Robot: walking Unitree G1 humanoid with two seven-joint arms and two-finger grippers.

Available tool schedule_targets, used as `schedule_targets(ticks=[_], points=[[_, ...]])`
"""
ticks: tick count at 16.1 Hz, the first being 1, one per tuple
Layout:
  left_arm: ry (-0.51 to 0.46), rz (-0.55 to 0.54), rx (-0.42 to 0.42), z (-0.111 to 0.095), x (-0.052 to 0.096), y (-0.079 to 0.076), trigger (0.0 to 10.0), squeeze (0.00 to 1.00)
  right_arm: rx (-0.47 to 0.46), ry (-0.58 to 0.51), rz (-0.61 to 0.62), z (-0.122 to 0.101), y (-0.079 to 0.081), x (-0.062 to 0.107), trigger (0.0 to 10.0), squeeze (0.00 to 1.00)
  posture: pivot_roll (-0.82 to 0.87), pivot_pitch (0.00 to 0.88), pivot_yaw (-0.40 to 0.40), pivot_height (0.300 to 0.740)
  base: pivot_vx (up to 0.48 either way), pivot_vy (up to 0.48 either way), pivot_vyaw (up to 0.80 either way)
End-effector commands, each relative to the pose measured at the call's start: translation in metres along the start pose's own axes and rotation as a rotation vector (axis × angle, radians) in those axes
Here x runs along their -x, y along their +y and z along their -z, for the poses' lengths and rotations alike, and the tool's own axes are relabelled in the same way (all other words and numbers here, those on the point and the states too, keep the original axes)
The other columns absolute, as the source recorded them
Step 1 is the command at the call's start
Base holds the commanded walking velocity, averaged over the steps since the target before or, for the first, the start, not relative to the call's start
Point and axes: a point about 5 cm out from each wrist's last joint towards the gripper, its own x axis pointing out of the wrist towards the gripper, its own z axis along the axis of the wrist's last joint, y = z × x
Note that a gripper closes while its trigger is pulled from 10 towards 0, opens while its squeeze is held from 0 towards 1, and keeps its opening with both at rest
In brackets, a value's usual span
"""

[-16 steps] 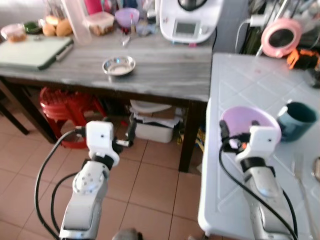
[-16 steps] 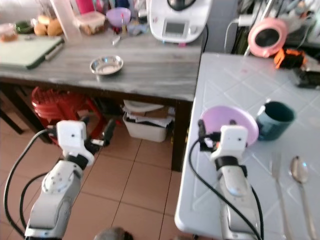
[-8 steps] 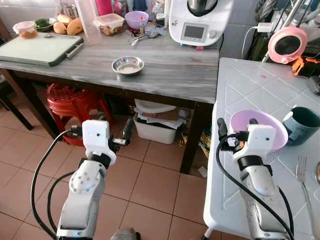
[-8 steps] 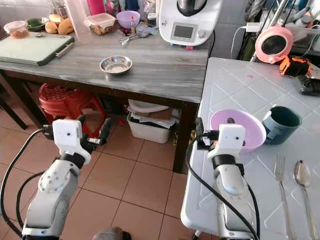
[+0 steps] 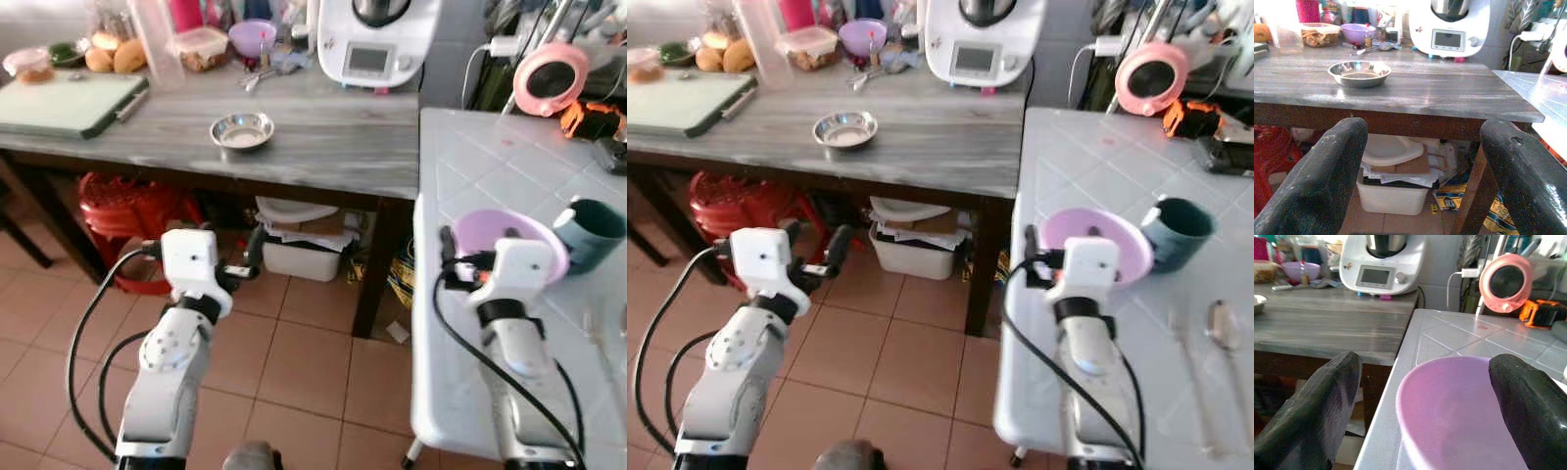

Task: Setting the table

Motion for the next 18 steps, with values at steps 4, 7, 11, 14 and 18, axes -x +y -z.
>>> schedule_targets(ticks=[4,7,11,14,18], points=[[0.011,-0.009,-0.014,0.0015,0.0012,0.0058,10.0,0.00,-0.005,-0.003,-0.023,0.0004,0.0065,-0.0002,10.0,0.00,0.04,0.000,0.018,0.740,0.000,0.000,0.00],[0.015,-0.012,-0.009,0.0015,0.0009,0.0039,10.0,0.00,-0.003,-0.002,-0.025,0.0010,0.0069,0.0001,10.0,0.00,0.04,0.000,0.018,0.740,0.000,0.000,0.00],[0.018,-0.009,-0.012,0.0018,0.0002,0.0037,10.0,0.00,-0.001,0.001,-0.025,0.0022,0.0073,0.0003,10.0,0.00,0.04,0.000,0.019,0.740,-0.068,0.000,0.00],[0.018,-0.004,-0.013,0.0019,-0.0009,0.0030,10.0,0.00,0.001,0.003,-0.024,0.0034,0.0068,0.0002,10.0,0.00,0.04,0.000,0.020,0.740,-0.282,0.000,0.00],[0.013,0.002,-0.014,0.0011,-0.0026,0.0020,10.0,0.00,-0.004,0.002,-0.030,0.0034,0.0076,-0.0013,10.0,0.00,0.04,0.000,0.016,0.740,-0.282,0.000,0.00]])
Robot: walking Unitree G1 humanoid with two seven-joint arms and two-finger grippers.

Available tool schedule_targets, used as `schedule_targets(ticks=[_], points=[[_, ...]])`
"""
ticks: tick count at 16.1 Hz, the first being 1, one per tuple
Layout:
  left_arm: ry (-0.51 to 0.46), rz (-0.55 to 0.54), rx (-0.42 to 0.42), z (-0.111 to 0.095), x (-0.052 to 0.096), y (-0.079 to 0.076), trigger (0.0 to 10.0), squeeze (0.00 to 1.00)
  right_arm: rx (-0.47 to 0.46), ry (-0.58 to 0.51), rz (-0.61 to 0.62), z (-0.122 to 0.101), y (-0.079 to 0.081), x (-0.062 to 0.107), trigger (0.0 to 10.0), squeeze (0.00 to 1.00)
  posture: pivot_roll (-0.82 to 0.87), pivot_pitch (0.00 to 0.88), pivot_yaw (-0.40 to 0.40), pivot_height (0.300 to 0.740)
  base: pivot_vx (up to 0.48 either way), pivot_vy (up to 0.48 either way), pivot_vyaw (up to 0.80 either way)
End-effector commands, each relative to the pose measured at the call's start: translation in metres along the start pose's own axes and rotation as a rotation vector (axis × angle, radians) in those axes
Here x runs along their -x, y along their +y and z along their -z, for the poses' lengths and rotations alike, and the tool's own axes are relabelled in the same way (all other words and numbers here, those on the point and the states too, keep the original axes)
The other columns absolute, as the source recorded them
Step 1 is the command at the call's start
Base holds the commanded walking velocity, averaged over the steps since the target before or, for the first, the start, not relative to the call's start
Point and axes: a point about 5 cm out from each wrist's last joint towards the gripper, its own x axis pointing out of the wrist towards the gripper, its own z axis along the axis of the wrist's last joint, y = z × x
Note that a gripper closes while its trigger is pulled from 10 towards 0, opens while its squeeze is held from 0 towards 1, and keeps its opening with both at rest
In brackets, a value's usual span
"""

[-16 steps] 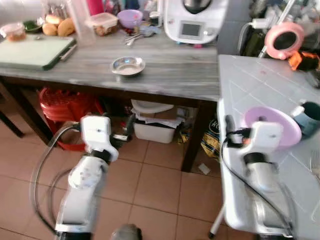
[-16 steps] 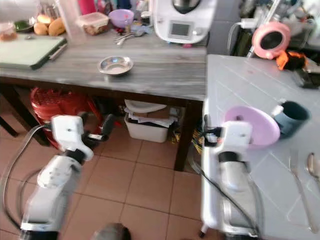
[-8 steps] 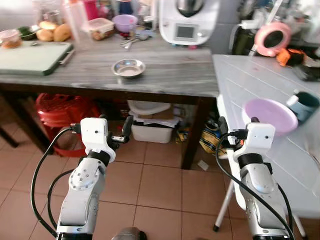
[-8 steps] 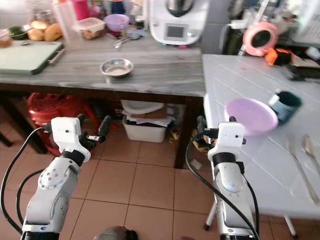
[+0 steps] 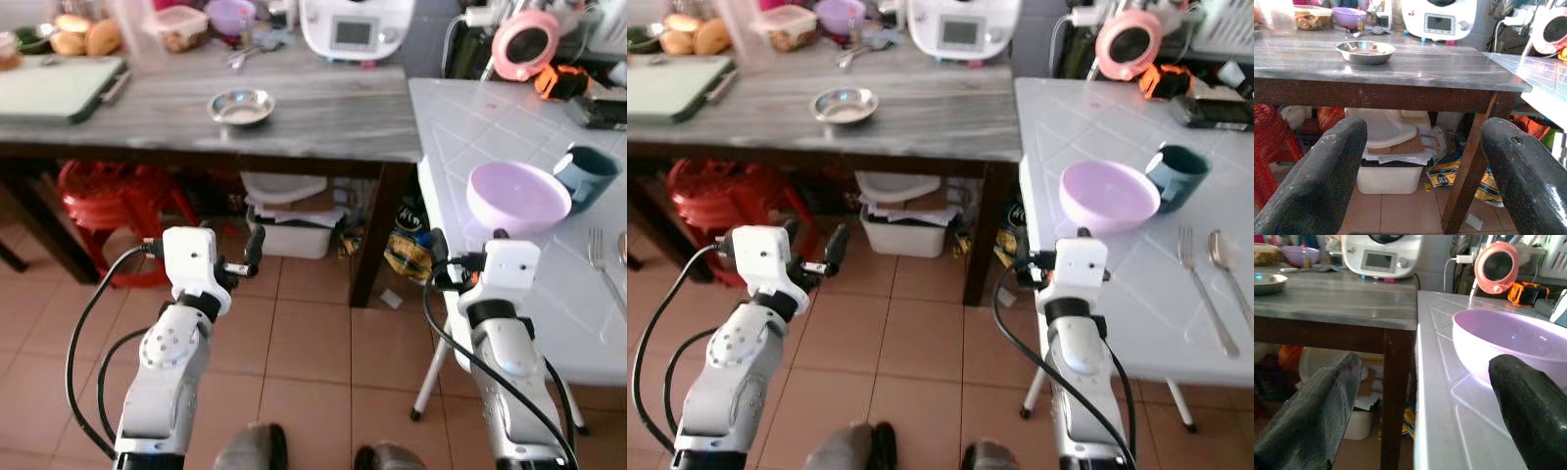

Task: Setting the table

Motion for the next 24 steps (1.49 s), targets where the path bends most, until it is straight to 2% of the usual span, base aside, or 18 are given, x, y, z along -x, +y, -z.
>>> schedule_targets(ticks=[1,4,5,6,8,12,15,17,19,21,24], points=[[0.002,0.009,-0.005,-0.001,-0.001,-0.001,10.0,0.00,-0.005,-0.008,-0.004,-0.001,0.000,-0.001,10.0,0.00,0.04,0.000,0.016,0.740,-0.270,0.000,0.00],[-0.016,0.020,-0.009,-0.002,-0.001,-0.002,10.0,0.00,0.000,-0.005,-0.003,-0.002,0.000,-0.002,10.0,0.00,0.04,0.000,0.013,0.740,0.000,0.000,0.00],[-0.027,0.020,-0.036,-0.002,0.000,-0.001,10.0,0.00,0.043,-0.024,0.003,-0.004,-0.002,-0.002,10.0,0.00,0.03,0.000,0.012,0.740,0.000,0.000,0.00],[-0.031,0.006,-0.060,-0.001,0.001,0.002,10.0,0.00,0.053,-0.039,0.015,-0.006,-0.003,-0.001,10.0,0.00,0.03,0.000,0.011,0.740,0.000,0.000,0.00],[-0.014,-0.037,-0.102,0.006,0.007,0.015,10.0,0.00,0.041,0.000,0.038,0.000,-0.003,0.002,10.0,0.00,0.03,0.000,0.011,0.740,0.000,0.000,0.00],[0.012,-0.006,-0.037,0.011,0.010,0.008,10.0,0.00,0.031,0.011,0.010,0.002,0.003,0.001,10.0,0.00,0.03,0.000,0.019,0.740,0.000,-0.095,0.00],[-0.013,0.004,-0.031,0.007,0.003,0.003,10.0,0.00,0.028,0.006,0.015,-0.001,0.001,0.000,10.0,0.00,0.03,0.000,0.016,0.740,0.000,-0.382,0.00],[-0.033,0.012,-0.030,0.003,-0.002,0.001,10.0,0.00,-0.016,0.012,0.001,-0.002,0.002,-0.003,10.0,0.00,0.02,0.000,0.018,0.740,0.000,-0.381,0.00],[-0.033,0.015,-0.028,0.003,-0.001,0.001,10.0,0.00,-0.020,0.016,0.000,-0.001,0.002,-0.003,10.0,0.00,0.03,0.000,0.018,0.740,0.000,-0.371,0.00],[-0.033,0.020,-0.028,0.003,-0.001,0.000,10.0,0.00,0.020,0.029,0.004,0.001,0.002,-0.002,10.0,0.00,0.03,0.000,0.018,0.740,0.000,-0.358,0.00],[-0.028,0.018,-0.019,0.004,-0.001,0.000,10.0,0.00,0.011,0.018,-0.012,-0.002,0.006,-0.003,10.0,0.00,0.02,0.000,0.020,0.740,0.000,-0.354,0.00]])
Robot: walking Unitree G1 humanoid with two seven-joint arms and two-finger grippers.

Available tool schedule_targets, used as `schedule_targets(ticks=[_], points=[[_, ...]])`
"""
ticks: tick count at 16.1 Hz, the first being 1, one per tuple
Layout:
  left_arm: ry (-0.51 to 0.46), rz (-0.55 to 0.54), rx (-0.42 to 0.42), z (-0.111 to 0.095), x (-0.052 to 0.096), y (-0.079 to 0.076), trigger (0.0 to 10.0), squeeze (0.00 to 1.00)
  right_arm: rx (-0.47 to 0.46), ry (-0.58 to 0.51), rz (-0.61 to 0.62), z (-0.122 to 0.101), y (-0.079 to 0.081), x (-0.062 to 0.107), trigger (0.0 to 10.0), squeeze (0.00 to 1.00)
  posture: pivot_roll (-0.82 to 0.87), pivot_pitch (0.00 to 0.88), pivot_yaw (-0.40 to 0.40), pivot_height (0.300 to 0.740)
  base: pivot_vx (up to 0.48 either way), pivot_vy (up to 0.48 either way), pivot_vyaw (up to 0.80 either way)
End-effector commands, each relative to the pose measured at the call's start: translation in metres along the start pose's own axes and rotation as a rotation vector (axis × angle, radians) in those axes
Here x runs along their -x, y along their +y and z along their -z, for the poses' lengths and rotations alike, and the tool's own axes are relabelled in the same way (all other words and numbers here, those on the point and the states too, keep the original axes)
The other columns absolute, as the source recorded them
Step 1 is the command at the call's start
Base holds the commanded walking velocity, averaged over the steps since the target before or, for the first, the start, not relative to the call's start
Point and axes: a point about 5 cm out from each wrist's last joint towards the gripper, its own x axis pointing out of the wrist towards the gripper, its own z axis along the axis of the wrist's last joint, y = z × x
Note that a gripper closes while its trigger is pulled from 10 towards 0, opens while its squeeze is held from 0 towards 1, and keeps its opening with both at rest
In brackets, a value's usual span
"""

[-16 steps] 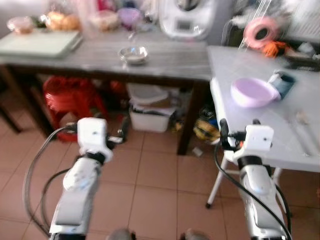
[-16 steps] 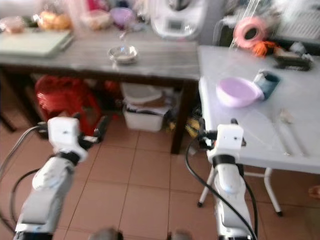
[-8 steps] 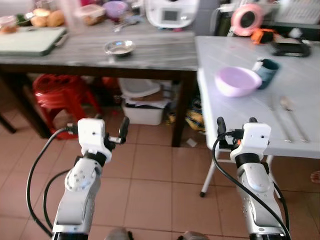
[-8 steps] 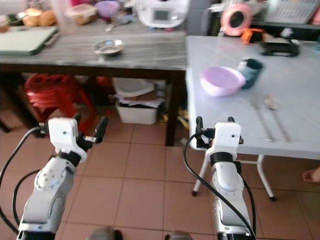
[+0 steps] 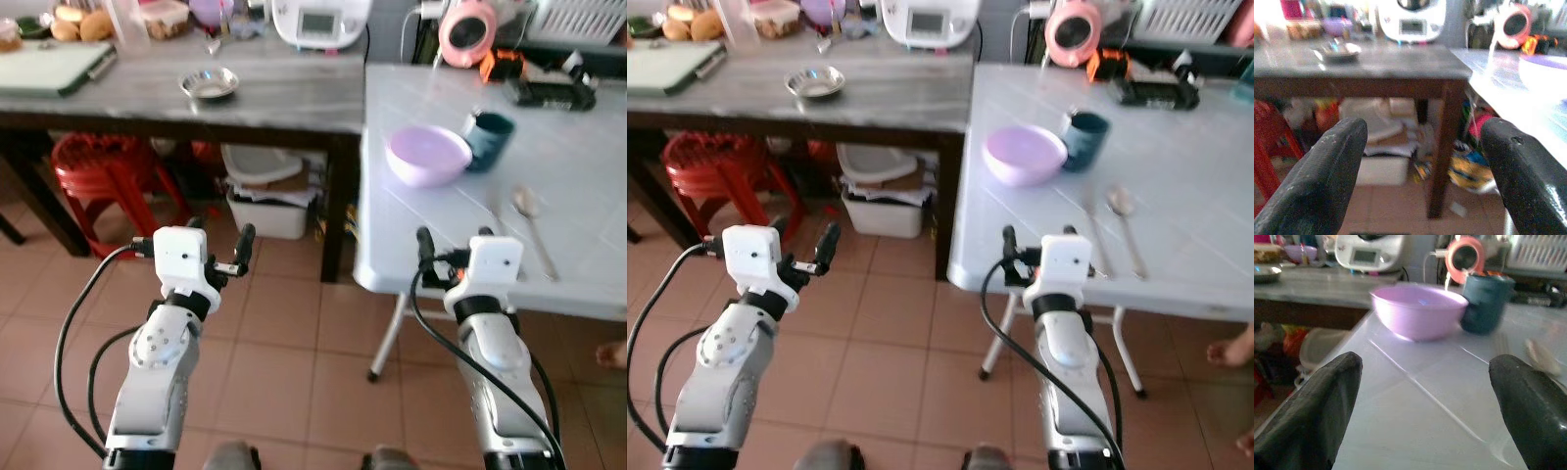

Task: Setting the table

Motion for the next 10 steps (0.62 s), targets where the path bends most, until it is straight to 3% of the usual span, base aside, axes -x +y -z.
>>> schedule_targets(ticks=[1,4,7,8,9,10], points=[[-0.014,0.019,-0.001,-0.0037,-0.0020,-0.0032,10.0,0.00,0.068,-0.002,0.044,-0.0037,-0.0023,-0.0038,10.0,0.00,0.02,0.000,0.019,0.740,0.000,-0.356,0.00],[-0.013,0.020,0.000,-0.0034,-0.0019,-0.0039,10.0,0.00,0.150,-0.028,0.113,-0.0058,-0.0021,-0.0081,10.0,0.00,0.02,0.000,0.019,0.740,0.000,-0.352,0.00],[0.007,-0.001,-0.021,-0.0018,-0.0021,-0.0078,10.0,0.00,0.046,-0.043,-0.004,-0.0084,-0.0017,-0.0020,10.0,0.00,0.02,0.000,0.020,0.740,0.000,-0.104,0.00],[-0.040,0.001,-0.099,-0.0054,-0.0018,-0.0074,10.0,0.00,0.101,-0.011,0.068,-0.0046,-0.0087,-0.0032,10.0,0.00,0.02,0.000,0.021,0.740,0.000,0.000,0.00],[-0.055,0.064,-0.075,-0.0053,-0.0020,-0.0090,10.0,0.00,0.048,-0.004,0.064,-0.0032,-0.0087,-0.0041,10.0,0.00,0.02,0.000,0.020,0.740,0.000,0.000,0.00],[-0.044,0.042,-0.055,-0.0042,-0.0016,-0.0070,10.0,0.00,0.045,-0.005,0.061,-0.0034,-0.0084,-0.0042,10.0,0.00,0.02,0.000,0.021,0.740,0.000,0.000,0.00]])
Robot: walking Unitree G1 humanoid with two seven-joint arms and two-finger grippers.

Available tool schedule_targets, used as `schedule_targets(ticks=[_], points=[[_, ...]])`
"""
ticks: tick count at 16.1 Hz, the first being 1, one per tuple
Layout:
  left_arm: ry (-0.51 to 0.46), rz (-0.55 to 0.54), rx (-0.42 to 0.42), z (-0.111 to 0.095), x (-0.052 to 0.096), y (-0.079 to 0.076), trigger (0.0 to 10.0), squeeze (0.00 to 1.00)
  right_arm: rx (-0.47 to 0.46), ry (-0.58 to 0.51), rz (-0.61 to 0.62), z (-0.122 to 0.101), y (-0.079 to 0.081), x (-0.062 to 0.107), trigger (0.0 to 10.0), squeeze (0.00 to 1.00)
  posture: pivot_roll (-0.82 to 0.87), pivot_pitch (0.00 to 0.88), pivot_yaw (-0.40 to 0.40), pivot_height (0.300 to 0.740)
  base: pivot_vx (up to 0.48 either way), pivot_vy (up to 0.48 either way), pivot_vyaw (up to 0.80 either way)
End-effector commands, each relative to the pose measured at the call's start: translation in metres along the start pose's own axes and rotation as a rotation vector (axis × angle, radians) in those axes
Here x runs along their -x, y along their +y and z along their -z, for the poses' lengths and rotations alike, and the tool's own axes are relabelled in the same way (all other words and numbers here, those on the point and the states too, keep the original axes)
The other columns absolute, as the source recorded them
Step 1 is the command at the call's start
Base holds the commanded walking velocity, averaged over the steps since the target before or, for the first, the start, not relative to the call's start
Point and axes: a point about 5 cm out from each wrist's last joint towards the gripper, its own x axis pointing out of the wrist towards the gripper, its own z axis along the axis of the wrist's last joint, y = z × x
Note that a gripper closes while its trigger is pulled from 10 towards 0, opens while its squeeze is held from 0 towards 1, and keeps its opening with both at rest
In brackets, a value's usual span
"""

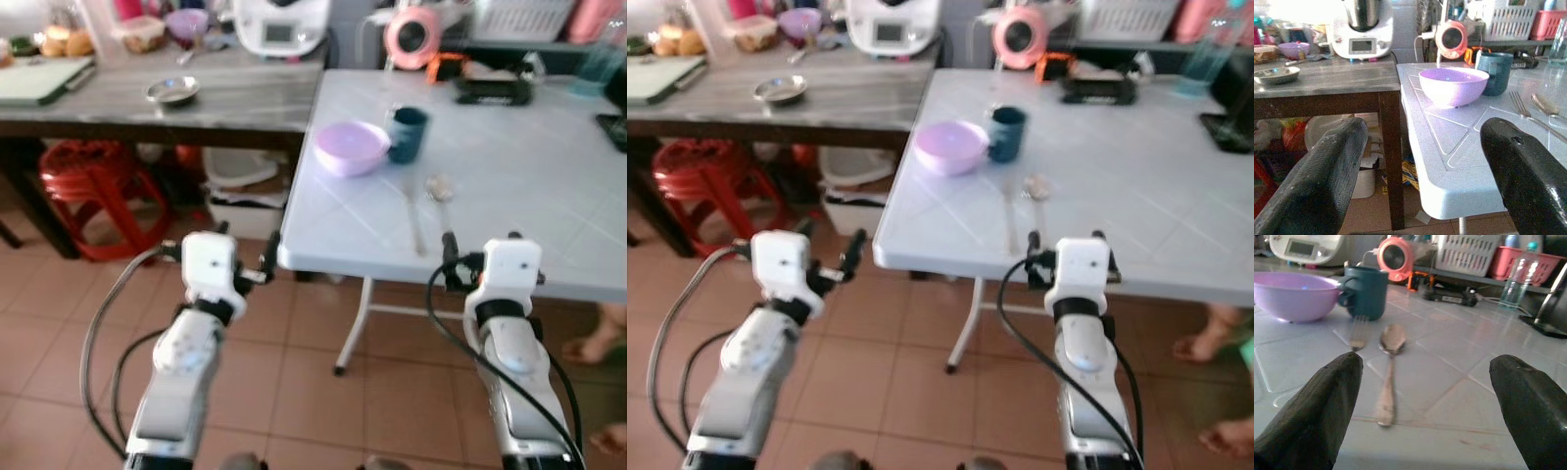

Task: Setting the table

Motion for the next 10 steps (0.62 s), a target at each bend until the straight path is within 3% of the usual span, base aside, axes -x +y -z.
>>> schedule_targets(ticks=[1,5,6,10], points=[[0.014,-0.040,0.005,0.0015,0.0011,0.0073,10.0,0.00,0.000,-0.014,-0.014,-0.0046,0.0068,-0.0023,10.0,0.00,0.02,0.000,0.019,0.740,0.000,0.000,0.00],[-0.006,-0.002,0.018,-0.0004,-0.0007,0.0038,10.0,0.00,0.076,-0.047,0.023,-0.0070,0.0091,-0.0044,10.0,0.00,0.02,0.000,0.016,0.740,0.000,0.000,0.00],[-0.004,0.003,0.031,0.0000,-0.0006,0.0035,10.0,0.00,0.024,-0.007,0.019,-0.0054,0.0082,-0.0041,10.0,0.00,0.02,0.000,0.018,0.740,0.334,0.000,0.00],[-0.007,0.001,0.035,-0.0004,-0.0021,0.0051,10.0,0.00,0.049,-0.016,0.004,-0.0054,0.0088,-0.0014,10.0,0.00,0.01,0.000,0.022,0.740,0.369,0.000,0.00]])
